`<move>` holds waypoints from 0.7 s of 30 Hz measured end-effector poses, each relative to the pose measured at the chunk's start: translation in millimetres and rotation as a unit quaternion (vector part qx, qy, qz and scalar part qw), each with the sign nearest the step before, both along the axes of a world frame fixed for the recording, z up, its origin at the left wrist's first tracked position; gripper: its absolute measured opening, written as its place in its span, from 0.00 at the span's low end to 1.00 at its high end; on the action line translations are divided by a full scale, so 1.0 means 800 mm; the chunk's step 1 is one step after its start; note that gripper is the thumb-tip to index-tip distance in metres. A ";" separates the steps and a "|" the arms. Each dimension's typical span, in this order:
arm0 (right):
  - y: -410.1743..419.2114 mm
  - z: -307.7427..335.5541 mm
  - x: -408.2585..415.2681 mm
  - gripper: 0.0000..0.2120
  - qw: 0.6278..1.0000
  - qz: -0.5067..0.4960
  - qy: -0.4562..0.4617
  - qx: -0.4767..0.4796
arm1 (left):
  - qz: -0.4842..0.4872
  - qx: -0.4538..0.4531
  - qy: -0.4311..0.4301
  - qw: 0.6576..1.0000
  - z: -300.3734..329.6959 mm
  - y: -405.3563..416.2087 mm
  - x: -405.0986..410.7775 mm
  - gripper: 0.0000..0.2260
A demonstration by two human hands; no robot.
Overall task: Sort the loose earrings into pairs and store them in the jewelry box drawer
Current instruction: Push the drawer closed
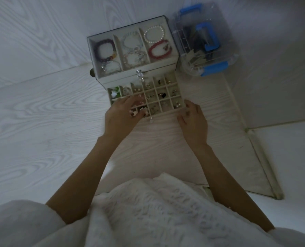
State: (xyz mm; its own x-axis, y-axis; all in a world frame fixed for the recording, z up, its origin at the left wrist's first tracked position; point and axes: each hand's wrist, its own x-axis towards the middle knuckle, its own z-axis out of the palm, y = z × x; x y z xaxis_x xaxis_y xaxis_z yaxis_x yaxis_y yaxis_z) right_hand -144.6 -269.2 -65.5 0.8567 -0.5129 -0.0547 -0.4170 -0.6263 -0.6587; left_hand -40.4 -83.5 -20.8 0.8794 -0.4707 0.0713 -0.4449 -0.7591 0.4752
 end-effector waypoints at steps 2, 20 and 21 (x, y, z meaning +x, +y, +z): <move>0.008 0.000 -0.003 0.24 1.000 -0.010 0.018 0.013 | 0.047 0.005 0.037 0.998 -0.014 0.032 -0.006 0.17; 0.006 0.005 0.059 0.24 0.998 0.055 0.020 0.030 | 0.226 -0.151 0.156 0.950 -0.063 0.059 0.034 0.28; 0.006 0.004 0.065 0.24 0.997 0.027 -0.001 0.068 | 0.240 -0.169 0.158 0.943 -0.064 0.059 0.040 0.27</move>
